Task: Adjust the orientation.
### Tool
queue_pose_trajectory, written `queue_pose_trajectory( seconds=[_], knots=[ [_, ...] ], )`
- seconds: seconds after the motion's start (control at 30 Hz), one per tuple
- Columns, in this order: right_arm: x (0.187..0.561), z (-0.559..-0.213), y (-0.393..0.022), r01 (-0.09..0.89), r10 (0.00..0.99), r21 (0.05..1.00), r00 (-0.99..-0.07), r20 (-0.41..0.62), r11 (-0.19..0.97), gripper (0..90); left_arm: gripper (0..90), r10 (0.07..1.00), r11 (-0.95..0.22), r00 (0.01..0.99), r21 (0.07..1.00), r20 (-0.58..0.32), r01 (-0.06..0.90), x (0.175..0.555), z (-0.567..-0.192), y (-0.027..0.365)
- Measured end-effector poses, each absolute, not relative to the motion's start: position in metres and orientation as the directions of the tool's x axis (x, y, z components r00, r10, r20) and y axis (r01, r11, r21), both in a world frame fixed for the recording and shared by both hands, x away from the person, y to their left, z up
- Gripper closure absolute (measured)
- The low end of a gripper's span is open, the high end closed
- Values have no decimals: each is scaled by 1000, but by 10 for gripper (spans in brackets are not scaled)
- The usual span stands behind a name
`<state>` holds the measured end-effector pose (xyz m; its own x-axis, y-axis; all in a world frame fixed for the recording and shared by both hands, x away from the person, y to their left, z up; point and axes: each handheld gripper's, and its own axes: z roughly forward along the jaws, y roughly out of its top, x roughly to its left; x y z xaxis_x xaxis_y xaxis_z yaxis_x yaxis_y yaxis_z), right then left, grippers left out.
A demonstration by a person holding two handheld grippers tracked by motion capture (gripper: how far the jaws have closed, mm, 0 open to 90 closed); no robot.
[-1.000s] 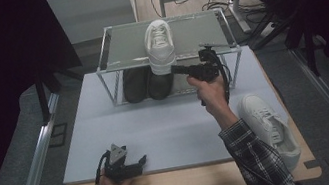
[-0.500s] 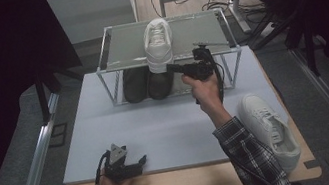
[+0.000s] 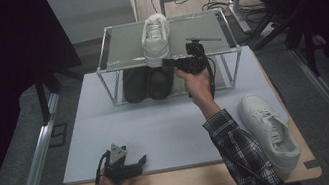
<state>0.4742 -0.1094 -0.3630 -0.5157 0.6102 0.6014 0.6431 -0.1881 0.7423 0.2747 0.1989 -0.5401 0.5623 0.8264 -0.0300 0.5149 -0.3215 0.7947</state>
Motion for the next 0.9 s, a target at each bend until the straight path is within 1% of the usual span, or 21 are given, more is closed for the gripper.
queue_pose_trajectory(
  seconds=[0.33,0.47,0.6,0.9],
  knots=[
    [485,-362,-103,645,629,736,-490,603,-203,900,128,826,-324,563,794,-28,515,275,-540,199],
    [487,-364,-101,638,626,744,-501,598,-201,900,127,826,-324,563,794,-28,515,275,-540,199],
    [485,-363,-101,645,629,740,-497,597,-192,899,127,826,-323,563,794,-28,515,275,-540,199],
    [474,-360,-107,640,624,752,-524,580,-161,896,128,826,-321,562,795,-30,515,275,-540,199]
  ],
)
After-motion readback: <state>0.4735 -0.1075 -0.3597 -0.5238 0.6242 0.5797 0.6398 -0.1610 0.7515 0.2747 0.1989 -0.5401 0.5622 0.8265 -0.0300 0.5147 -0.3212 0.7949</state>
